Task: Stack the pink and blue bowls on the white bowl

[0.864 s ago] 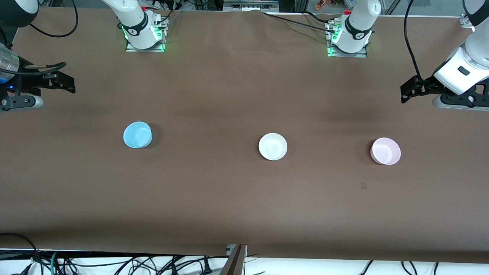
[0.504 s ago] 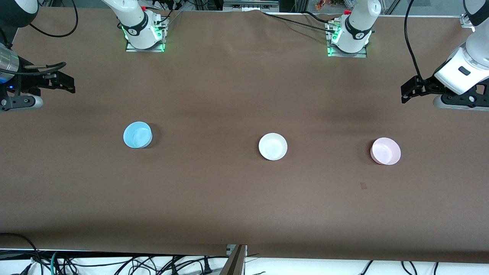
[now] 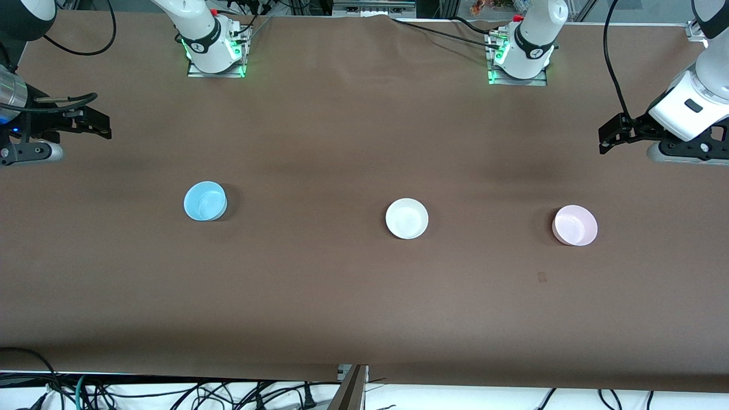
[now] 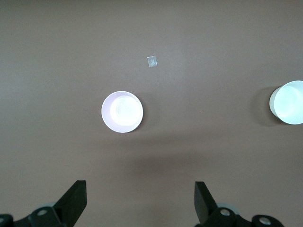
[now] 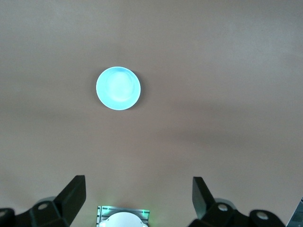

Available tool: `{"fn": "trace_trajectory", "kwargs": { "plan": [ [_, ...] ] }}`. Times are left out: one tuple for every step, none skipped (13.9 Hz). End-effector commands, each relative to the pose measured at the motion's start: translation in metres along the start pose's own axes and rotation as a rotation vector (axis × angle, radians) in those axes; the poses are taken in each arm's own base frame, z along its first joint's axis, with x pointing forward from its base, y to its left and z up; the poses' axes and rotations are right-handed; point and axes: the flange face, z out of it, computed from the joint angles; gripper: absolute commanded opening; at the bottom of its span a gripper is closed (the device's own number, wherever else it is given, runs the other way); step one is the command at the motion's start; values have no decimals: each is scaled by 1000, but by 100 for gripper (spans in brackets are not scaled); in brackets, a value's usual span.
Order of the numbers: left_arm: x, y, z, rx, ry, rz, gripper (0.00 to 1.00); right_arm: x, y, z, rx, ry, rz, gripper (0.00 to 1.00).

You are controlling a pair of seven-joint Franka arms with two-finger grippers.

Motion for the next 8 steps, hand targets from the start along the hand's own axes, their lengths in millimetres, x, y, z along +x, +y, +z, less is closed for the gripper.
{"fn": "trace_trajectory", "kwargs": {
  "plan": [
    [4,-3,-5,-15,8,2,100,2,3,-6,19,10,-7,99],
    [4,-3,-4,-17,2,-2,100,2,3,-6,19,10,-9,99],
    [3,-2,-4,-16,-9,-1,100,2,3,-6,19,10,-9,99],
    [3,-3,3,-17,-32,1,100,2,2,-6,19,11,-10,99],
    [4,-2,3,-17,-33,4,100,2,3,-5,19,9,-9,99],
    [4,-2,4,-17,-35,4,100,2,3,-6,19,10,-9,99],
    [5,-2,5,-17,-38,5,100,2,3,-6,19,10,-9,99],
    [7,-2,11,-18,-48,7,100,2,2,-6,19,11,-10,99]
  ]
}}
